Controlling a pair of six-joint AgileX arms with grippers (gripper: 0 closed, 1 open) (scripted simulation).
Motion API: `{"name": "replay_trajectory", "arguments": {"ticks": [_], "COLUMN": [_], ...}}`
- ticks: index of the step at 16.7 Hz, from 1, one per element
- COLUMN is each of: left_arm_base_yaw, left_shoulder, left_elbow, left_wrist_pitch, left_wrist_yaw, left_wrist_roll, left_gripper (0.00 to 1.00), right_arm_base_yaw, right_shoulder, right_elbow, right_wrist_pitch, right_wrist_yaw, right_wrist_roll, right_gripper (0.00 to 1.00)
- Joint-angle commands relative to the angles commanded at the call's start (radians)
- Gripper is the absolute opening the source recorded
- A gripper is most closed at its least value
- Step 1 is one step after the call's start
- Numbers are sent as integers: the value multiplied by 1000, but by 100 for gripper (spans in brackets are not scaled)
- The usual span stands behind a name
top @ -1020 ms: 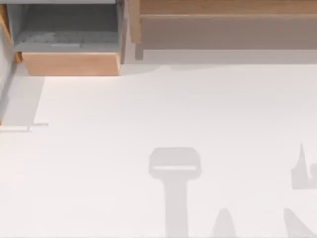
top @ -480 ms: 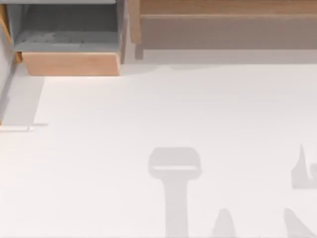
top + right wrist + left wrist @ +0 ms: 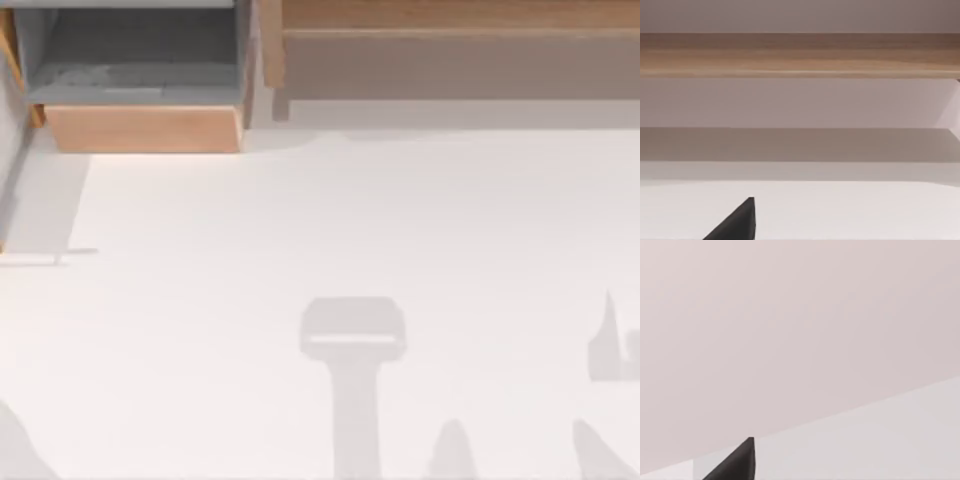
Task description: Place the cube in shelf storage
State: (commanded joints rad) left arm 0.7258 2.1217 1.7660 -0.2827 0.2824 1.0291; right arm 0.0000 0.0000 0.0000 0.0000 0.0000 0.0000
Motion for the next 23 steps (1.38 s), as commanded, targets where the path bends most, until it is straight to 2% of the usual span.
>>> {"name": "replay_trajectory", "arguments": {"ticks": [6, 11, 15, 23], "left_arm_base_yaw": [-189, -312, -353, -352], "left_shoulder": [155, 290, 361, 350], "left_elbow": [413, 628, 694, 673], "left_wrist_pitch": [-625, -980, -1099, -1092], "left_wrist_yaw": [-94, -141, -158, -158], "left_wrist_roll": [-223, -357, -404, -404], "left_gripper": [100, 100, 100, 100], "right_arm_base_yaw": [0, 0, 0, 0], "right_shoulder": [0, 0, 0, 0], "right_elbow": [0, 0, 0, 0], "right_wrist_pitch": [0, 0, 0, 0], "right_wrist_yaw": [0, 0, 0, 0], "right_wrist_roll": [0, 0, 0, 0], "right_gripper": [100, 100, 100, 100]}}
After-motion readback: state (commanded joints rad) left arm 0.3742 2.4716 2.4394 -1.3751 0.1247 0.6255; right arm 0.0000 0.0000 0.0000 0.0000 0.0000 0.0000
